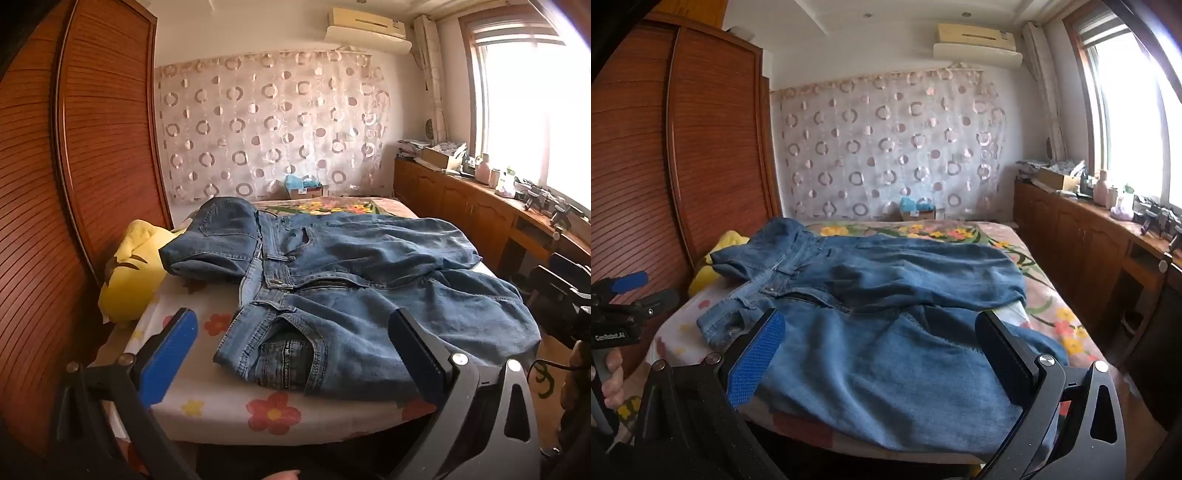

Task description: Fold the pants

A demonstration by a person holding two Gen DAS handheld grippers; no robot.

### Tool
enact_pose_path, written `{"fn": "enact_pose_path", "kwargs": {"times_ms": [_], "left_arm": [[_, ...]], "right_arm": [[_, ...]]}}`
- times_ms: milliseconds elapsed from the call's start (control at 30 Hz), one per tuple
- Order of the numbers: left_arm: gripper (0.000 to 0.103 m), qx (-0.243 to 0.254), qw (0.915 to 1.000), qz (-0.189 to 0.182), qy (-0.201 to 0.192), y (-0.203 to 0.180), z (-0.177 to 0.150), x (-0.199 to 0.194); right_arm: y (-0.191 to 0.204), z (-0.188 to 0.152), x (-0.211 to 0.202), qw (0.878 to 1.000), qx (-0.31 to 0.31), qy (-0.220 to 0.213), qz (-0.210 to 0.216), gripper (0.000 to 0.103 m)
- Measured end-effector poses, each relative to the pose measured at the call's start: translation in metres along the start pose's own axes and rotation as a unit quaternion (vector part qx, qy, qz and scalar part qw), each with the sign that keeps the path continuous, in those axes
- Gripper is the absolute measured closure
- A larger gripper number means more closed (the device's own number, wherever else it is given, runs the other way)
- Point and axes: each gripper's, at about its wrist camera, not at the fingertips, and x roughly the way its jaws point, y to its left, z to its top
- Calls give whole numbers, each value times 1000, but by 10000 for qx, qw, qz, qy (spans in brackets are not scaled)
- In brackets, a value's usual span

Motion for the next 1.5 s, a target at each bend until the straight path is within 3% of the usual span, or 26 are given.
{"fn": "enact_pose_path", "kwargs": {"times_ms": [1500], "left_arm": [[0,34,10000,67,6,0,-2,-3]], "right_arm": [[-5,-6,-2,10000,77,24,41,0]]}}
